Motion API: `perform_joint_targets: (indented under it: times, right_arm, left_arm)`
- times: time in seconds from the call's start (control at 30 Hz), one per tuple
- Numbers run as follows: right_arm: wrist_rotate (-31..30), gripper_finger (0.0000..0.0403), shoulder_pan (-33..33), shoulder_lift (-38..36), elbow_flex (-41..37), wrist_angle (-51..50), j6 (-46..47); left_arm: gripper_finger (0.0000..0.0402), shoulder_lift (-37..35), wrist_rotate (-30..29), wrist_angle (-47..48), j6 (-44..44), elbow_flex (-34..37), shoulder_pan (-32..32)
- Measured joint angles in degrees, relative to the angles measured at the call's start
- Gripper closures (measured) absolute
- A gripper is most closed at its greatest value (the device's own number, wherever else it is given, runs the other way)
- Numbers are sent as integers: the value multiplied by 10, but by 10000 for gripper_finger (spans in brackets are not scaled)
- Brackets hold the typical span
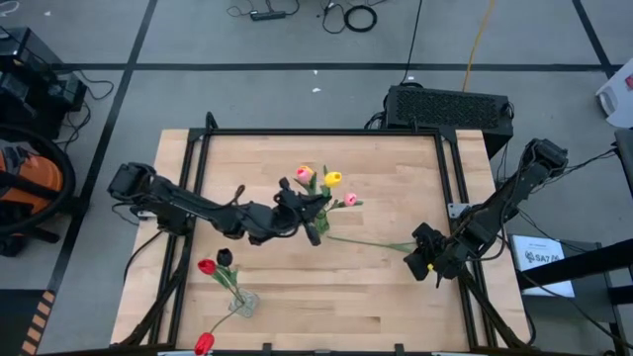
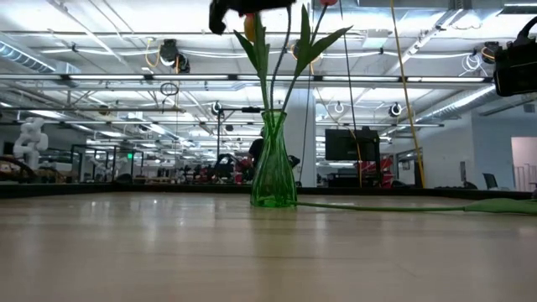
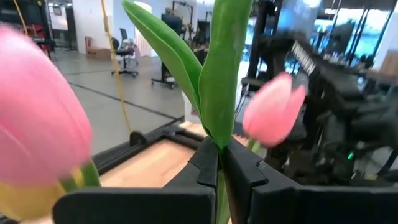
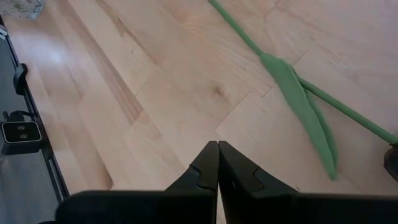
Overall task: Sort flowers into vase by color
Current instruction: Put the yellow tulip into the green vase
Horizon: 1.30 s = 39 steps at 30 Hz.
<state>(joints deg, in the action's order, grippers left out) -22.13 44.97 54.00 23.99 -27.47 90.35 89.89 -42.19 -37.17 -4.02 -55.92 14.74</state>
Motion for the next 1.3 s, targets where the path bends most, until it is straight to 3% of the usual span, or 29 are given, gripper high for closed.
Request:
perform_joint_targets:
  times: [0.33,0.63,0.87,1.03,1.3]
  right_arm:
    - [0,403,0,0,0,0,3]
    - [0,403,0,0,0,0,3]
    - [0,403,0,0,0,1,3]
    - [0,403,0,0,0,4,3]
    - [-3,403,0,0,0,20,41]
  left_arm:
    - [382,54,-1,-12,-1,1,0]
    - [322,56,-9,2,-45,1,-11]
    - [249,54,-3,10,-42,1,-9]
    - [209,36,-2,56,-46,0,2]
    - [202,-21,5,155,-100,0,17]
